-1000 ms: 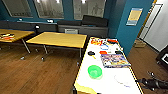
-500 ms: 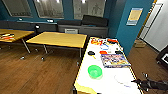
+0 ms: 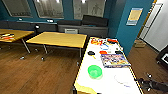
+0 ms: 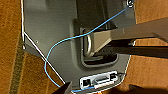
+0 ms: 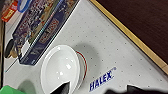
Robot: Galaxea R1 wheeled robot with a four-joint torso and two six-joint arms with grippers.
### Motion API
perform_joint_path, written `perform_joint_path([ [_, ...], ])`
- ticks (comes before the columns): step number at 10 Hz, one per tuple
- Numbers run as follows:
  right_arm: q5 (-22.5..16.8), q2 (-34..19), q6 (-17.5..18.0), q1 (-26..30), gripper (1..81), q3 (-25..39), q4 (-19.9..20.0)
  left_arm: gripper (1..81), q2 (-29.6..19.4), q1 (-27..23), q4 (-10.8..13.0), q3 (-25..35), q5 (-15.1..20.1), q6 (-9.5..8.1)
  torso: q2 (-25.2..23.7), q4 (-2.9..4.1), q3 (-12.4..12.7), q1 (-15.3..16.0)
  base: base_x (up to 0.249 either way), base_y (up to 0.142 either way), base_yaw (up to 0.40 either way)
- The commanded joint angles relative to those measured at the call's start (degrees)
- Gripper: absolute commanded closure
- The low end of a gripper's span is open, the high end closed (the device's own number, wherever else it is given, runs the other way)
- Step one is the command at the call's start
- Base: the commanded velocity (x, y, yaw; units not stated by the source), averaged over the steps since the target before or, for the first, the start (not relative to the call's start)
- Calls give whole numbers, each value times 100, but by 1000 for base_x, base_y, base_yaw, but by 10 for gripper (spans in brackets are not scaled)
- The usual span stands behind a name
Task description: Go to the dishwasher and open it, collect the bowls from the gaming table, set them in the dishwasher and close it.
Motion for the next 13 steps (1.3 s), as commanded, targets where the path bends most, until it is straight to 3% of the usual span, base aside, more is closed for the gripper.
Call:
perform_joint_path([
  [1, 47, 78, 59, 925, 10, -478, 109, 10, -16, -101, -28, 25, 397, -23, 0, 0, 0, 0, 0, 0, 0],
  [4, 30, 542, 147, 934, 10, -889, 178, 10, 45, -101, -37, -98, 405, -23, 2, 0, 0, 0, 0, 0, 0],
  [7, -23, 886, 147, 846, 10, -1540, 776, 10, 54, -93, -37, -116, 441, -23, 2, 0, 0, 2, 0, 0, 0],
  [13, -23, 1413, 147, 768, 10, -1989, 821, 10, 54, -101, -37, -142, 441, -23, 2, 0, -2, 4, 0, 0, 0],
])
